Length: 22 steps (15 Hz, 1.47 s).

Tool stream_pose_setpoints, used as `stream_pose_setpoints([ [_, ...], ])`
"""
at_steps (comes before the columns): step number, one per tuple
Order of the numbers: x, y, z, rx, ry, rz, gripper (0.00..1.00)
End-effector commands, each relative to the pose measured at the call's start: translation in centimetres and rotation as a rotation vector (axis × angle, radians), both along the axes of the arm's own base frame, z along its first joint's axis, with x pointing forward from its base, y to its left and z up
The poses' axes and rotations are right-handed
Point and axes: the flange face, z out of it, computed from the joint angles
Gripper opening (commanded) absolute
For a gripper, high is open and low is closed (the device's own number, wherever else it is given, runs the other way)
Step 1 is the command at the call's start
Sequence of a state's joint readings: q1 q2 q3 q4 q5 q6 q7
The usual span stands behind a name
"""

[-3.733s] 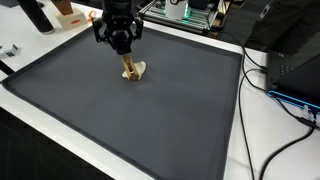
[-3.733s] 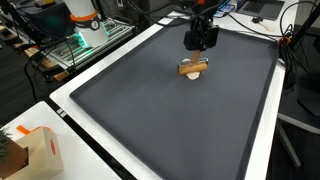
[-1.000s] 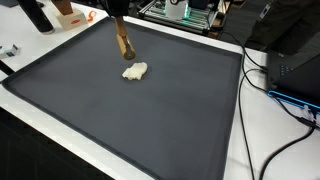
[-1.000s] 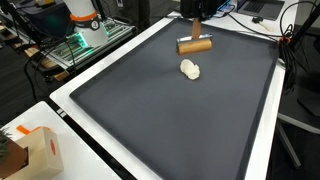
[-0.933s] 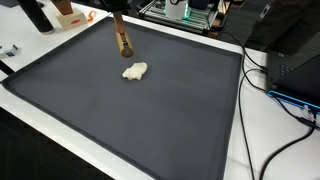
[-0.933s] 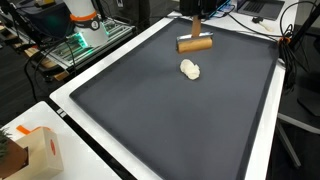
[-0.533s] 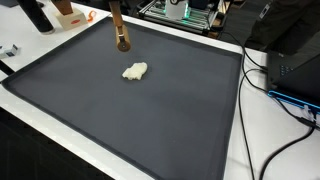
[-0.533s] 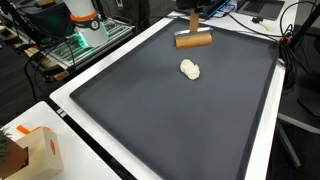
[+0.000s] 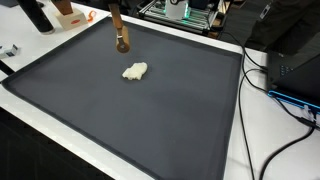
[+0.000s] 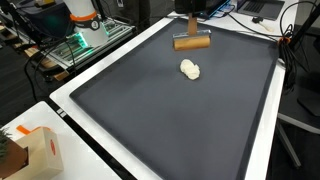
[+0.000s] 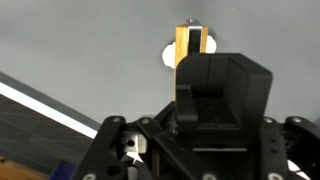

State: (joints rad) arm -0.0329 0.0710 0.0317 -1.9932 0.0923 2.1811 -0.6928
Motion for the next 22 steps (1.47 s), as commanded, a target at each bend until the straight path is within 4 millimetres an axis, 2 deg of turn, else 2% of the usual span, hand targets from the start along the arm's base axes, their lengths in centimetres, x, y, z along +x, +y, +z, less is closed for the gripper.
stream_pose_setpoints([
  [1,0.1,-3.4,-0.9,0.142,0.07,-0.121,0.19],
  [6,0.1,-7.3,-3.5,0.336,0.168,-0.304,0.19],
  [11,0.2,-9.4,-5.6,0.553,0.224,-0.443,0.19],
  [17,0.6,-9.8,-8.5,0.832,0.267,-0.572,0.19],
  [22,1.0,-9.1,-10.9,0.936,0.255,-0.63,0.19],
])
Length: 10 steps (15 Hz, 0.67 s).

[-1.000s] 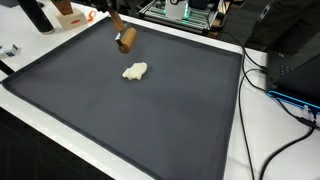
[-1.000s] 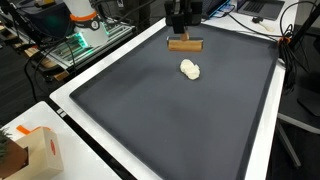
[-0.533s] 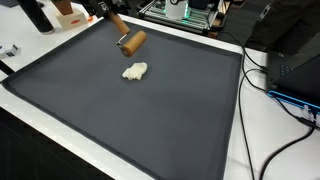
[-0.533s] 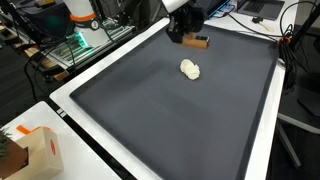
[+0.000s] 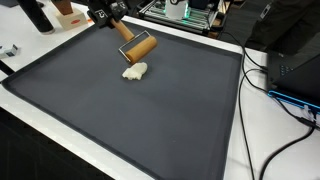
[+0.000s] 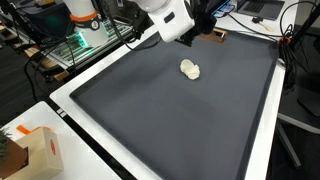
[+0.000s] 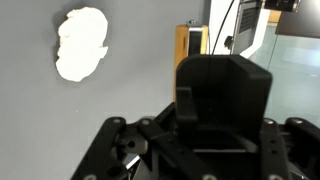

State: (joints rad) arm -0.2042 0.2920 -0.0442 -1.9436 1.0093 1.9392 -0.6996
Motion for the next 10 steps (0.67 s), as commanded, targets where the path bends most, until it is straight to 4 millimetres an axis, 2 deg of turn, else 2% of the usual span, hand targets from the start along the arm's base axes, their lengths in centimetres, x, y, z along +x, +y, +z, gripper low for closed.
stream_pose_setpoints([
  [1,0.1,0.2,-1.2,0.057,-0.017,-0.032,0.19],
  [10,0.2,1.0,-4.6,0.058,0.001,-0.043,0.19],
])
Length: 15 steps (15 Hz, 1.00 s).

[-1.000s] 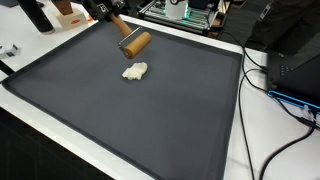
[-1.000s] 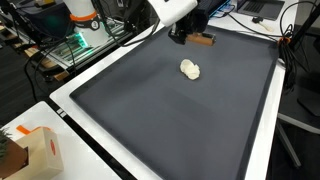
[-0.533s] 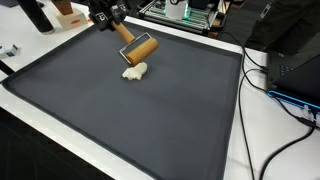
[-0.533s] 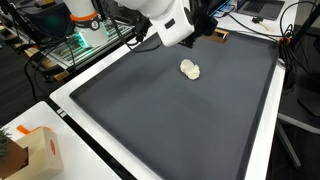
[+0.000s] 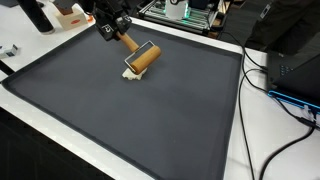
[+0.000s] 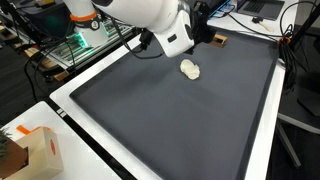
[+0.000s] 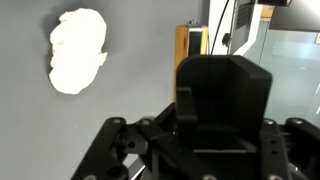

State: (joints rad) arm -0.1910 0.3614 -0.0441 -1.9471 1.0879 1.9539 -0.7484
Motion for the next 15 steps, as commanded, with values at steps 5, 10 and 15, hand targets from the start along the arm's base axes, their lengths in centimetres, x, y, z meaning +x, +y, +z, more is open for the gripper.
stream_pose_setpoints([
  [5,0.1,0.6,-2.0,-0.038,0.007,-0.046,0.19],
  [10,0.3,0.9,-2.9,-0.068,0.015,-0.058,0.19],
  [15,0.4,1.1,-3.5,-0.096,0.027,-0.072,0.19],
])
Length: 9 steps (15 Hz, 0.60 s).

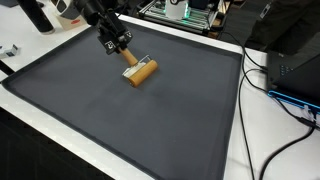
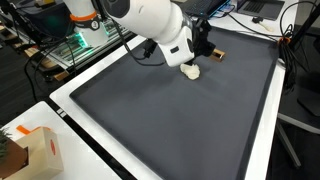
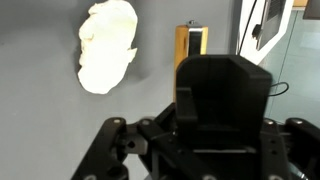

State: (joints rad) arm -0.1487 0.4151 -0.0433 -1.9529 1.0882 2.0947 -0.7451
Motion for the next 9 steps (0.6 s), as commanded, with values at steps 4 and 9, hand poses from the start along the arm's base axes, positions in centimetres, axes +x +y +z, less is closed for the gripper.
stream_pose_setpoints([
  [4,-0.33,0.4,-0.27,-0.039,0.043,-0.07,0.19],
  [9,-0.21,0.55,-0.11,-0.063,0.079,-0.119,0.19],
])
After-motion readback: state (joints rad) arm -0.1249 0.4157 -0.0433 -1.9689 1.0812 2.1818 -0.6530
